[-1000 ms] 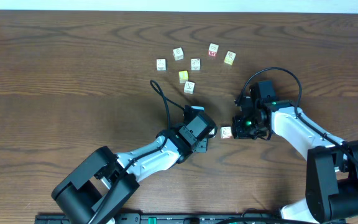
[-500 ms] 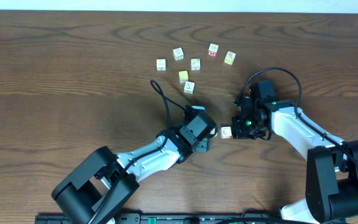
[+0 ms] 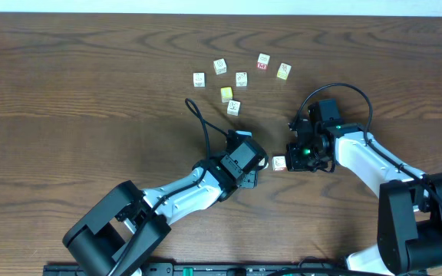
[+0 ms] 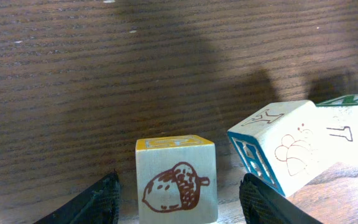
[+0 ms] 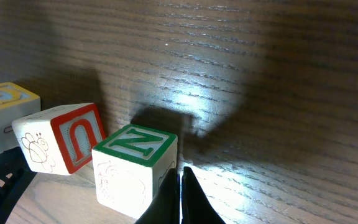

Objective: Lift 3 blocks

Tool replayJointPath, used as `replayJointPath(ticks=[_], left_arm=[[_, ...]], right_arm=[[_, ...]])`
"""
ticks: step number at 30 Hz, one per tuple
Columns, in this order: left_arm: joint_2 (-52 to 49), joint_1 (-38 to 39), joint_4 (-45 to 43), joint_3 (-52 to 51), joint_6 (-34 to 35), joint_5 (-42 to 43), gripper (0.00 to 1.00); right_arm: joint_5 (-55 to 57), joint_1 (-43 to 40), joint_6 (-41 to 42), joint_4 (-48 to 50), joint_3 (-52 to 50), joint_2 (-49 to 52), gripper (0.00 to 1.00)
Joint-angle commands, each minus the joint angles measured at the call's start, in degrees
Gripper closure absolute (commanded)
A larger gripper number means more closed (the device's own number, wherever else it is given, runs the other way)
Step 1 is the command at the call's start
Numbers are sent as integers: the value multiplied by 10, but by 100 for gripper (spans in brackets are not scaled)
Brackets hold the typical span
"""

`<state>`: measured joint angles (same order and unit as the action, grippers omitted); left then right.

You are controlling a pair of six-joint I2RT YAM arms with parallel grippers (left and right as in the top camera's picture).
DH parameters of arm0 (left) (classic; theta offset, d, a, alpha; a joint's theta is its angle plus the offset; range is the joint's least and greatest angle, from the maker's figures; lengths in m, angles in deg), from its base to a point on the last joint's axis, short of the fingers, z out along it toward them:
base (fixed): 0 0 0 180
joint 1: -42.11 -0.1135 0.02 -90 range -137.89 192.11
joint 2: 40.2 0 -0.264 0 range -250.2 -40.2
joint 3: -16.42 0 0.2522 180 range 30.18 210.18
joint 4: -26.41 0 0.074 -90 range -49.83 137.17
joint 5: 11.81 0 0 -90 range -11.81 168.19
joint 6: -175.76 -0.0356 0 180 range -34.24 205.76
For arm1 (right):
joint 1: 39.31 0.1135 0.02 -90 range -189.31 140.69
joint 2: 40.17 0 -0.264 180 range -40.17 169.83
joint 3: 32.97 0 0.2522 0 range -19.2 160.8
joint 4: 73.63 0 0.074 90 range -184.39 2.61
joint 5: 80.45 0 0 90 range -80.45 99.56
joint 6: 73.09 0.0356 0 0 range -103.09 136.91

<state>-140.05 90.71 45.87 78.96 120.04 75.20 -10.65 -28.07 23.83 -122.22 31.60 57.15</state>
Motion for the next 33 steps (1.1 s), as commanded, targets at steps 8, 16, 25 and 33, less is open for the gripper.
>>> replayJointPath(ticks=[8, 16, 25, 33], left_arm=[[47, -11, 7, 10, -15, -12, 49], [90, -14, 8, 10, -42, -43, 49], [93, -79, 61, 10, -55, -70, 56], [92, -109, 105, 9, -52, -70, 71]], right_arm=[[-10, 9, -8, 1, -3, -6, 99], [-10, 9, -8, 1, -3, -6, 99], [-11, 9, -5, -2, -3, -6, 99], [-27, 9, 1, -3, -3, -6, 99]])
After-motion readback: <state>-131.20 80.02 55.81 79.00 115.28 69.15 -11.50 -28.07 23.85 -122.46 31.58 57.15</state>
